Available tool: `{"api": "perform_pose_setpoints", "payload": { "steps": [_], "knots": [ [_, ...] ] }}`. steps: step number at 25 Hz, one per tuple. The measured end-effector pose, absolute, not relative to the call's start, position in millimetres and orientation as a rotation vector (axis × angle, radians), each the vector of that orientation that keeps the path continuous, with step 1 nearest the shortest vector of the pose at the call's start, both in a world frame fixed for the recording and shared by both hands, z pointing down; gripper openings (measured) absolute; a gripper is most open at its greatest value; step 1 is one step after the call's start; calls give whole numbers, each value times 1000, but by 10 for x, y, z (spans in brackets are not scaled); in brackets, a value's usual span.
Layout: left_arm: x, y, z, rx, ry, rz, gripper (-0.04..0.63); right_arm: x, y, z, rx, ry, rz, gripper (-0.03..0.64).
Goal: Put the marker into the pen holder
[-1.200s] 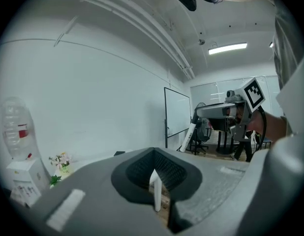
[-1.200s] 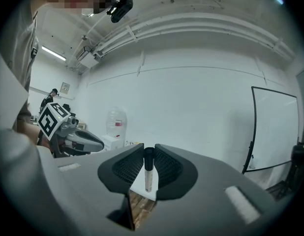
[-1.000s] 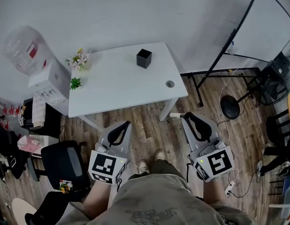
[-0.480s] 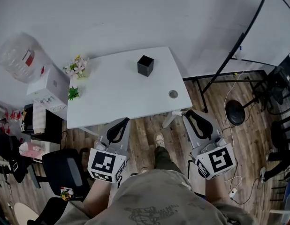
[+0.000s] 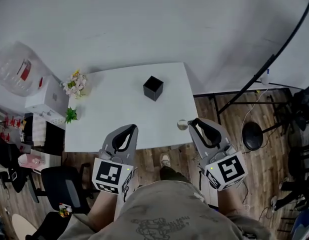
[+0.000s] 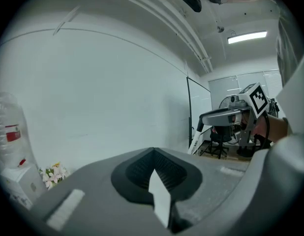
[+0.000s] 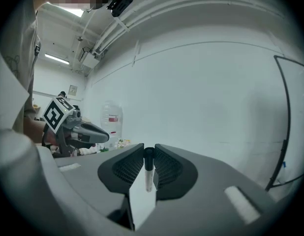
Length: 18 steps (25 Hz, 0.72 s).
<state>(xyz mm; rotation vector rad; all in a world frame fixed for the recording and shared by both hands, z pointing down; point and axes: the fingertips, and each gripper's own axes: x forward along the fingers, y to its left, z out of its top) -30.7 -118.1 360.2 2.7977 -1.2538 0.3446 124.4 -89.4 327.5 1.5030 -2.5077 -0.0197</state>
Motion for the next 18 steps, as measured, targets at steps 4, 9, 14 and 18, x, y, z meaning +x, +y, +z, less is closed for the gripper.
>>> {"api": "perform_pose_setpoints", "payload": {
  "steps": [4, 9, 14, 18],
  "knots": [
    [-111, -1631, 3603, 2762, -1312, 370, 0, 1405, -1414, 3263, 1420, -2557, -16, 97],
    [67, -2067, 3641, 2724, -1367, 401, 0, 1584, -1941, 3301, 1379, -2602, 2, 97],
    [151, -2404, 3701, 2678, -1428, 432, 0, 1695, -2352, 3384, 1326, -2640, 27, 97],
    [154, -2547, 3745, 2637, -1471, 457, 0, 1706, -2585, 3472, 1281, -2667, 54, 97]
  ]
}}
